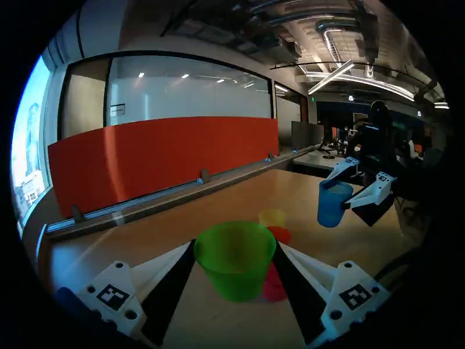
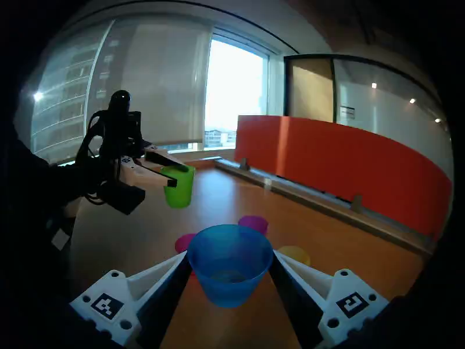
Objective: Pour water
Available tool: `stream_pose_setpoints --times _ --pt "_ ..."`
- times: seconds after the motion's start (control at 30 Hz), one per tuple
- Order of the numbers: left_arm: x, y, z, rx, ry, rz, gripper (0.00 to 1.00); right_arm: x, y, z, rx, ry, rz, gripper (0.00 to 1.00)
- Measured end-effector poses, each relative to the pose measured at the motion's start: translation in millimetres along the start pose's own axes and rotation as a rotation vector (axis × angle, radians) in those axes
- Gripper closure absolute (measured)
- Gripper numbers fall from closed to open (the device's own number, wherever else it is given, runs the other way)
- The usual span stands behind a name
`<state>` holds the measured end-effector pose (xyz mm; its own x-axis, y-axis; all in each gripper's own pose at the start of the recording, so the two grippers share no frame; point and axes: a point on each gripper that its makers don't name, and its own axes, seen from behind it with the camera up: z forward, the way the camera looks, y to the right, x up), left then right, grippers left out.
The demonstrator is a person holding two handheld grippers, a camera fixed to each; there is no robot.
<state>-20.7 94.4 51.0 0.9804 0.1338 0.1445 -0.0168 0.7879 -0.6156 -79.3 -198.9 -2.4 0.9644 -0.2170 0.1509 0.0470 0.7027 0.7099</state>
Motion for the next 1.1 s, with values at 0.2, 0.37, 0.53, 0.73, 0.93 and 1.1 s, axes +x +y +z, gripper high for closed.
stream_pose_setpoints --times 0.2,0.37,0.53,0.73,0.93,1.1 --pt "9.3 4.9 -4.3 -0.007 0.028 0.001 0.10 9.0 -4.7 -0.2 0.001 0.018 -0.012 0.08" --pt "13.8 10.6 -6.7 -0.015 0.040 0.006 0.10 15.1 -9.3 0.1 0.006 0.040 -0.011 0.08" --pt "15.7 18.2 -8.9 -0.030 0.046 0.010 0.09 22.7 -12.4 0.2 0.012 0.076 -0.006 0.09" --pt "18.0 25.5 -10.6 -0.042 0.054 0.022 0.10 37.3 -14.9 -0.3 0.012 0.127 -0.007 0.09" --pt "21.4 34.9 -12.0 -0.061 0.066 0.027 0.10 54.3 -14.2 -2.3 0.003 0.182 -0.004 0.09" --pt "23.1 40.9 -13.8 -0.069 0.074 0.038 0.10 58.6 -11.2 -1.9 -0.005 0.197 -0.006 0.09"
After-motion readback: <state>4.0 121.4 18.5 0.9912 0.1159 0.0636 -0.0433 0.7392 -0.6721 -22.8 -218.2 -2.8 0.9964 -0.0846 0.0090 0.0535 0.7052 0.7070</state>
